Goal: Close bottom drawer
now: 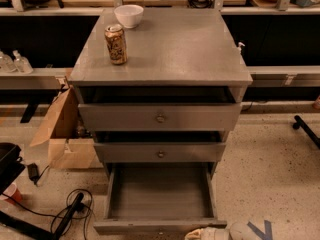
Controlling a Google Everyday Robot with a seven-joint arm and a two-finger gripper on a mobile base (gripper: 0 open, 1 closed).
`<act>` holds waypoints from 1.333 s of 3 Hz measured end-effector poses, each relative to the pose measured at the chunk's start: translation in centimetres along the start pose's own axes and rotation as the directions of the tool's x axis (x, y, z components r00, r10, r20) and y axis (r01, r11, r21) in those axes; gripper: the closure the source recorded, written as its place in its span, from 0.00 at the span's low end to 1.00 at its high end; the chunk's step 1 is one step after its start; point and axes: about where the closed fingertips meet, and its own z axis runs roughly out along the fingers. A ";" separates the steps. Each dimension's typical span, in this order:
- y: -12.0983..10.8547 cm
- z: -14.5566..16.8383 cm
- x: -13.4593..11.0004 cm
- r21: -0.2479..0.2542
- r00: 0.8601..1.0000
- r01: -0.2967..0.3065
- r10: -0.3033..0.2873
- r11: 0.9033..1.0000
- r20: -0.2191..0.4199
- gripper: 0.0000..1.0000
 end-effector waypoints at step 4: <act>-3.5 1.2 -1.3 0.021 0.999 0.006 -0.007 1.000 0.046 1.00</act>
Offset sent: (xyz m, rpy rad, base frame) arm 0.2423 0.0585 0.0271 0.1959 -0.1319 -0.0517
